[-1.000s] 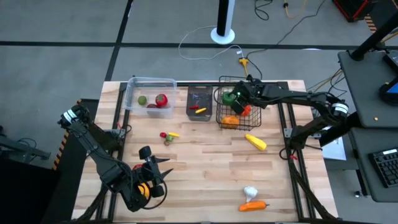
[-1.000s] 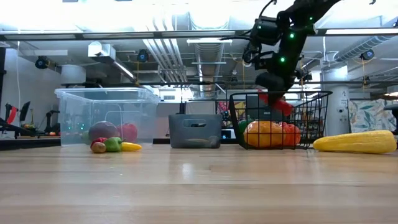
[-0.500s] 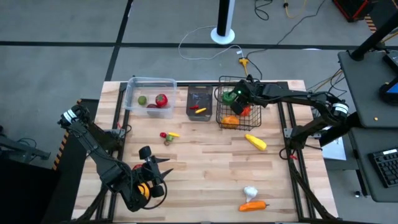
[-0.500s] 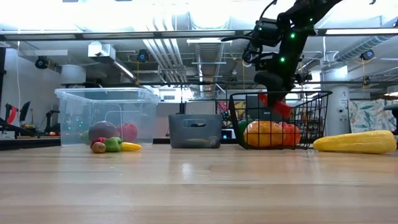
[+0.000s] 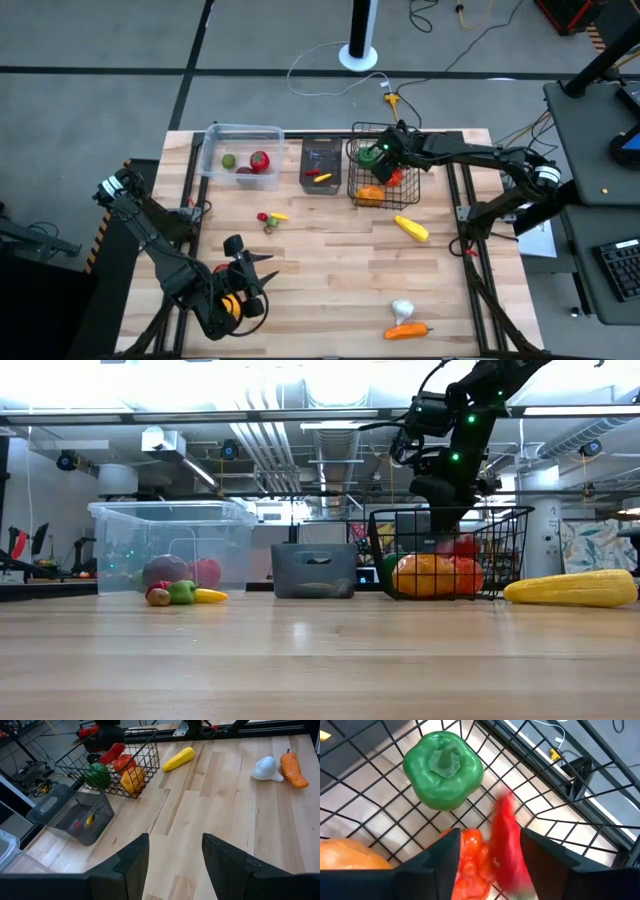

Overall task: Sort produce into baskets
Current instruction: Put the red chili pepper into the wire basket, then put the yellow lemon into the transparent bin

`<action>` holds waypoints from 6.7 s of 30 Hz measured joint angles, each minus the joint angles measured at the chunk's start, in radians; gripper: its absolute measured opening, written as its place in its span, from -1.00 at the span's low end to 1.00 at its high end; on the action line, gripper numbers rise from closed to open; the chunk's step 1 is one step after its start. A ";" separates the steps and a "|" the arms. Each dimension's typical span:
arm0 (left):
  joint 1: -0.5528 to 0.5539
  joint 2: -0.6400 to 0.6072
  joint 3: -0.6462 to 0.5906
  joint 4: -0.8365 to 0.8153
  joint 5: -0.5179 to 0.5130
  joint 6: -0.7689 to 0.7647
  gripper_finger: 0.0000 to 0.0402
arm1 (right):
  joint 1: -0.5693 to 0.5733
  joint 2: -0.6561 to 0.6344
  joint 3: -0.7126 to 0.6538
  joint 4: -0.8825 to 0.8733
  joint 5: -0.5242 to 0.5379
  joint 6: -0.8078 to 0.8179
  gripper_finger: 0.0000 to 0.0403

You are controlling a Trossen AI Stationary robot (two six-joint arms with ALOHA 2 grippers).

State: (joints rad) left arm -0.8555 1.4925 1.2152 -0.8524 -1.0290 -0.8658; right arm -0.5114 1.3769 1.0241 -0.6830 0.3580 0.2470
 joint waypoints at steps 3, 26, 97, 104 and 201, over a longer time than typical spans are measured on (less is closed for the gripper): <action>0.000 0.000 0.000 0.000 0.000 -0.005 -0.17 | 0.000 -0.002 0.000 0.000 0.000 0.006 0.06; 0.000 0.000 0.000 0.004 0.107 -0.061 -0.17 | 0.254 -0.259 0.001 0.018 -0.178 0.209 0.11; -0.130 0.230 0.000 -0.231 0.910 -0.133 0.41 | 0.837 -0.041 -0.001 0.328 0.087 0.337 0.11; -0.130 0.285 0.000 -0.229 0.905 -0.111 0.41 | 0.837 -0.040 -0.001 0.329 0.087 0.335 0.11; 1.389 -0.222 -0.151 -0.239 0.442 0.702 0.17 | 0.841 -0.038 -0.024 0.547 0.089 0.173 0.11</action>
State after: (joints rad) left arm 0.5331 1.2709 1.0641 -1.0912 -0.5869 -0.1638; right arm 0.3294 1.3392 1.0004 -0.1356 0.4465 0.4202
